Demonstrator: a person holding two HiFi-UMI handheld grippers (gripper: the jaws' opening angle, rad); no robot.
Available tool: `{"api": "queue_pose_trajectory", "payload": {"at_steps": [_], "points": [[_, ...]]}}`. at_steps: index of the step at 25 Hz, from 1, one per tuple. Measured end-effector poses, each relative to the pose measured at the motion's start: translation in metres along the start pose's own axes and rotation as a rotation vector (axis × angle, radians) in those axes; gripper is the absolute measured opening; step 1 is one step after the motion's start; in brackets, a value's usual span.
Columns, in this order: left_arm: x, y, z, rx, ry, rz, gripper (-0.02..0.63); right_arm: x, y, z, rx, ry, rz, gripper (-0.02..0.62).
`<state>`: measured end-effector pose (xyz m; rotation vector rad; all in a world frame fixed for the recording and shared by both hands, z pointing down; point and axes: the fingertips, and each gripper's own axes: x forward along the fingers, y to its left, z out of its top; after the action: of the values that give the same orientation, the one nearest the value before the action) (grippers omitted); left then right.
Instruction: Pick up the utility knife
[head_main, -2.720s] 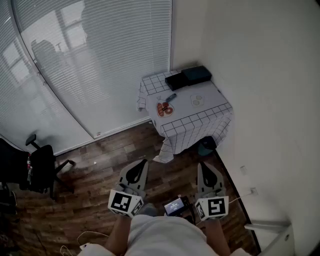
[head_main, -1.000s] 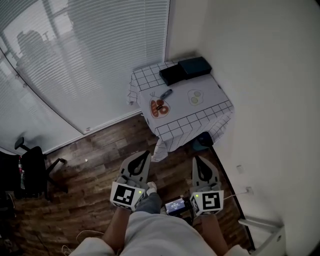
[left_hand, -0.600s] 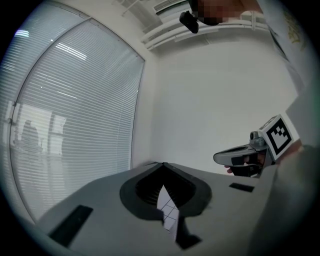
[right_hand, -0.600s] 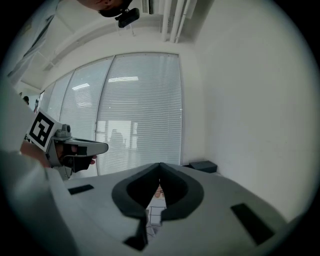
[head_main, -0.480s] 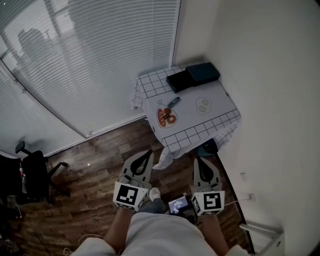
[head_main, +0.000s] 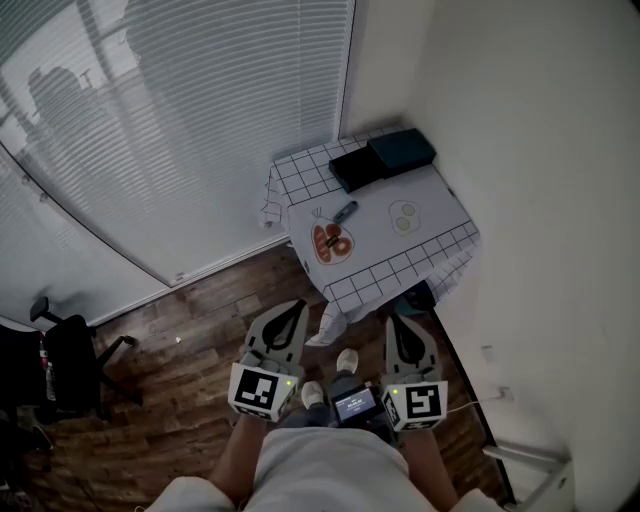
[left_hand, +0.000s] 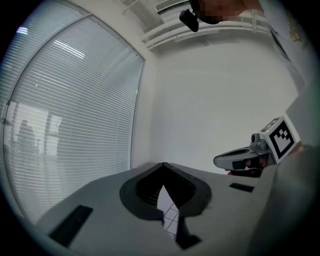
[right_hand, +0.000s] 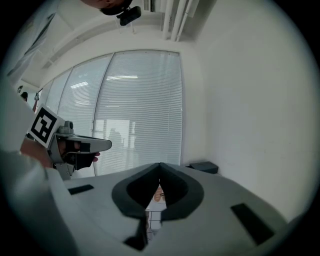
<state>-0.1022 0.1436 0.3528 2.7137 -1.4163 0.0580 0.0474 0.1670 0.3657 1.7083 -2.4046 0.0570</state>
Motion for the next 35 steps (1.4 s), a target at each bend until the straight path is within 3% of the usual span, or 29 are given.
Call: {"api": "queue_pose_trajectory", "payload": {"at_steps": [14,26,35], "points": [[0.062,0.021,-0.004,0.01,0.022,-0.028,0.007,0.067,-0.029,0.007,-0.016,-0.007,0.03,0.006],[0.16,0.063,-0.001,0.028,0.066,0.063,0.006,0.161,-0.085,0.007,-0.012,0.014,0.113,0.006],[0.199,0.078,0.0,0.048,0.072,0.087,0.008,0.202,-0.104,0.007,-0.018,0.016,0.156,0.006]]}}
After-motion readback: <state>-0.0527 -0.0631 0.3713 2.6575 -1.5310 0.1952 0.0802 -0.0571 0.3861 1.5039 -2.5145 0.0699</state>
